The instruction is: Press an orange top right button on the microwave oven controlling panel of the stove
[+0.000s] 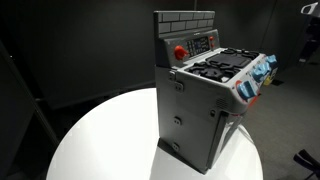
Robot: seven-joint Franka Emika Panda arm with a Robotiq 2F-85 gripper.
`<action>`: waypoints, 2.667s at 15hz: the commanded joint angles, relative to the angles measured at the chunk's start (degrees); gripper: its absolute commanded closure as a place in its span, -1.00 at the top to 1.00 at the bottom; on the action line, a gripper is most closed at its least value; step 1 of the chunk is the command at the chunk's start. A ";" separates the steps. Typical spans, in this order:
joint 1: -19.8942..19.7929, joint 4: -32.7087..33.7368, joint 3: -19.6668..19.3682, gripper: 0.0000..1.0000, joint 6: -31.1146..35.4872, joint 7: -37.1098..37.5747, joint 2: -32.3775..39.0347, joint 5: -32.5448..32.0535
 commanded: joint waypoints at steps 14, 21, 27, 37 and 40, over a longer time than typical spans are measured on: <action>5.97 13.72 9.47 1.00 4.55 6.22 6.45 1.42; 8.24 20.29 12.49 1.00 11.16 6.11 13.07 4.23; 9.15 25.72 14.62 1.00 13.55 6.43 18.22 3.93; 9.27 31.37 15.18 1.00 15.46 7.19 23.09 2.19; 9.15 29.91 14.96 1.00 14.67 7.25 21.68 1.58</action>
